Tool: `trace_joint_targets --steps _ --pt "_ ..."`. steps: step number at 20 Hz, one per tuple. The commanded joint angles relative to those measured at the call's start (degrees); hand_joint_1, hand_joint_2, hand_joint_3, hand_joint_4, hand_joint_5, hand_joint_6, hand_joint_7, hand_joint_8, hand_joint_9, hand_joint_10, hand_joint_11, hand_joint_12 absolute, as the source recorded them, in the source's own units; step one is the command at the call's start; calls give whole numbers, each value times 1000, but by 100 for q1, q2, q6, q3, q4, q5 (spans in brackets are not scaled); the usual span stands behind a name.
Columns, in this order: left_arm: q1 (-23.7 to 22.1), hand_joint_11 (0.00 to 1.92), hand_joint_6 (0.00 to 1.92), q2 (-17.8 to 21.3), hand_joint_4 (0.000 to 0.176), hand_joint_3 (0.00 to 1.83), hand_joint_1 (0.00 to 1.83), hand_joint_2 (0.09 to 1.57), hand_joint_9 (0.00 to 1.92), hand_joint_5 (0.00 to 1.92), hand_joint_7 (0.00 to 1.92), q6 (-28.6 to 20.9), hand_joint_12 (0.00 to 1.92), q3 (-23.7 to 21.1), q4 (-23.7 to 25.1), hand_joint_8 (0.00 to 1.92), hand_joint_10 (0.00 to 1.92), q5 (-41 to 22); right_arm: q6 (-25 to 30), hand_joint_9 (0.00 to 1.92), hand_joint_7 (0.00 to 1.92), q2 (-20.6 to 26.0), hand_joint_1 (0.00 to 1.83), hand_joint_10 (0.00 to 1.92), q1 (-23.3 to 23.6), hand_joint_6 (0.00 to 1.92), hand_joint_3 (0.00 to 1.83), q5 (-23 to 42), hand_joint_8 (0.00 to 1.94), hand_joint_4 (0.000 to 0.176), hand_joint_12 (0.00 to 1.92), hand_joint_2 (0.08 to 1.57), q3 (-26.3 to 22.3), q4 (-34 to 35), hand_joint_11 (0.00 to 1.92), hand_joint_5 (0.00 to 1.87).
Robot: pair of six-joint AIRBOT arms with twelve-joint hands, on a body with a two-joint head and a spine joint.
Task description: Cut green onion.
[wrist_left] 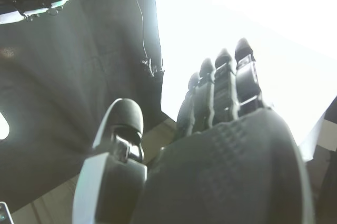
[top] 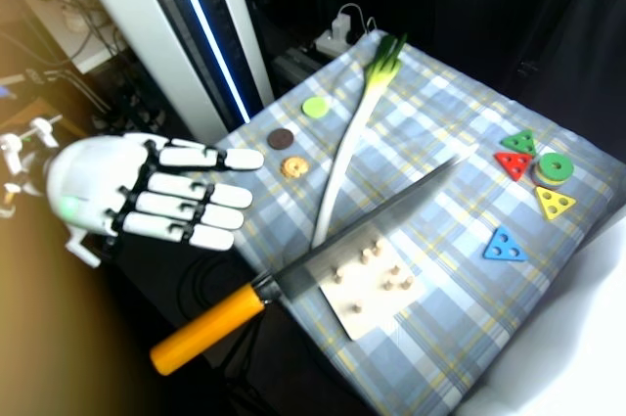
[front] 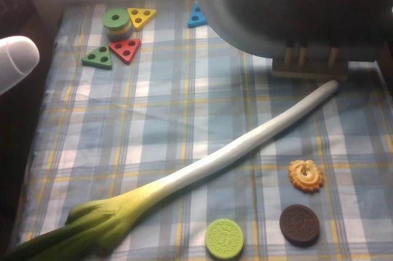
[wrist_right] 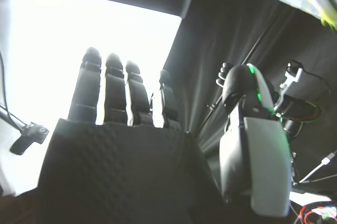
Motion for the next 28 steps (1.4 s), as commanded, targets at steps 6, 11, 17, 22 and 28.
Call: trace_joint_targets --steps 6,11,17,22,28 --pt "-58 0 0 -80 77 1 185 1432 175 351 213 -35 228 25 -42 0 0 -464 -526 6 9 -53 940 0 514 0 0 717 0 167 0 905 205 628 13 7" --pt "-64 0 0 -107 83 0 277 1412 232 375 253 -44 448 33 -44 2 6 -395 -525 0 0 -148 1022 0 757 0 0 83 0 176 0 911 561 972 0 0" --pt "-67 0 2 -157 100 0 196 1415 261 376 251 -90 473 59 -47 1 3 -281 -525 2 1 -405 960 0 1357 0 0 -791 0 176 0 894 1014 965 0 0" --pt "-67 0 0 -159 110 2 236 1416 234 360 241 -117 458 62 -44 0 0 -239 -637 5 51 -790 938 2 1954 5 8 -1650 9 161 0 917 1474 964 0 14" --pt "-67 0 0 -155 115 0 227 1417 219 373 228 -161 467 79 -23 0 0 -228 -1248 106 187 -948 972 4 2382 8 0 -2282 4 43 26 953 1611 960 33 298"
